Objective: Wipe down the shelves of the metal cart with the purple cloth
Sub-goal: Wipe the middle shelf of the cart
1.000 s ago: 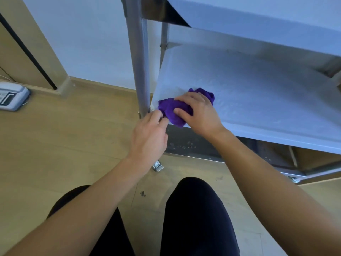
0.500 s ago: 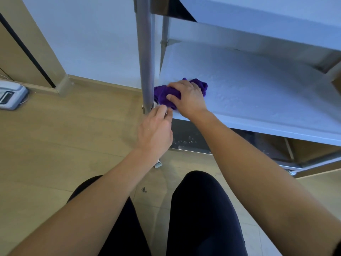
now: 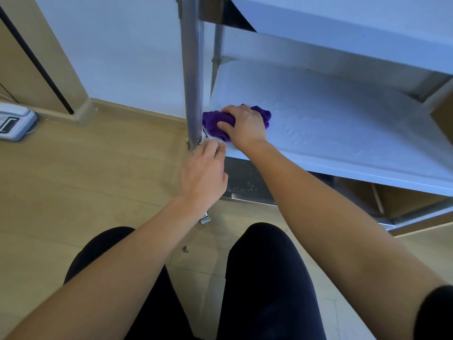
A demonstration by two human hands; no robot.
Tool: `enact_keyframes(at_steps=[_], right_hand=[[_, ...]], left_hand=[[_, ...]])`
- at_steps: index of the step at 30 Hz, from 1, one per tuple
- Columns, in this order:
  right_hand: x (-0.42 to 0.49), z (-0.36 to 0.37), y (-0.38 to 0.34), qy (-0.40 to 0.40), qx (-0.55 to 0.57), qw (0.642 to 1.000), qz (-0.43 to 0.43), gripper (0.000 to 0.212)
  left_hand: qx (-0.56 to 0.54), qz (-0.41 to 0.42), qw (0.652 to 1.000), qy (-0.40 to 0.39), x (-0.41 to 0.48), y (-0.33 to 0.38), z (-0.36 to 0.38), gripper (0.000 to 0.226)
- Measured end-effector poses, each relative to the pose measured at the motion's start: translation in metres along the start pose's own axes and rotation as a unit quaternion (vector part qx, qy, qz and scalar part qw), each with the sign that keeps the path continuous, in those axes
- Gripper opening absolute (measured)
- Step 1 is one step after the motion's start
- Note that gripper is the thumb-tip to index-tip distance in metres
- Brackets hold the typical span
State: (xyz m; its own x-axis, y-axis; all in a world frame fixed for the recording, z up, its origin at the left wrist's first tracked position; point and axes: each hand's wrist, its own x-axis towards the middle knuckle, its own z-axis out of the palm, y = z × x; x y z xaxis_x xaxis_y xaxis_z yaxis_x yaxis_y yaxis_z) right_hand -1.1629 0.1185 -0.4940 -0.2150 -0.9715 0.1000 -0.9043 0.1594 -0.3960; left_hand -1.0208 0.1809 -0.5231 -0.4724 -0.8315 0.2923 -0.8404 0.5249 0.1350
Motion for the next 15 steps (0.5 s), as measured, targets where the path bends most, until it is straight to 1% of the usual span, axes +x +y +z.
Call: enact_keyframes(at_steps=[2,6,9,11,15], right_hand=[[-0.002,-0.003,0.006,-0.004,0.008,1.000,-0.009,0.035],[-0.013,-0.009,0.034,0.015,0.023,0.999,-0.032,0.033],[-0.012,-0.011,0.049,0.012,0.032,0.998,-0.043,0.033],[-0.008,-0.010,0.051,0.015,0.028,0.998,-0.055,0.031],[-0.002,-0.006,0.050,0.023,0.021,0.997,-0.067,0.032]], left_hand=[[0.013,-0.012,1.000,-0.003,0.003,0.003,0.000,0.052],[0.069,-0.028,0.997,-0.014,0.012,0.020,-0.005,0.021],[0.121,-0.025,0.992,-0.032,0.026,0.032,-0.010,0.008],[0.164,-0.026,0.985,-0.037,0.036,0.036,-0.010,0.007],[0.185,-0.033,0.980,-0.068,0.041,0.040,-0.005,0.013]])
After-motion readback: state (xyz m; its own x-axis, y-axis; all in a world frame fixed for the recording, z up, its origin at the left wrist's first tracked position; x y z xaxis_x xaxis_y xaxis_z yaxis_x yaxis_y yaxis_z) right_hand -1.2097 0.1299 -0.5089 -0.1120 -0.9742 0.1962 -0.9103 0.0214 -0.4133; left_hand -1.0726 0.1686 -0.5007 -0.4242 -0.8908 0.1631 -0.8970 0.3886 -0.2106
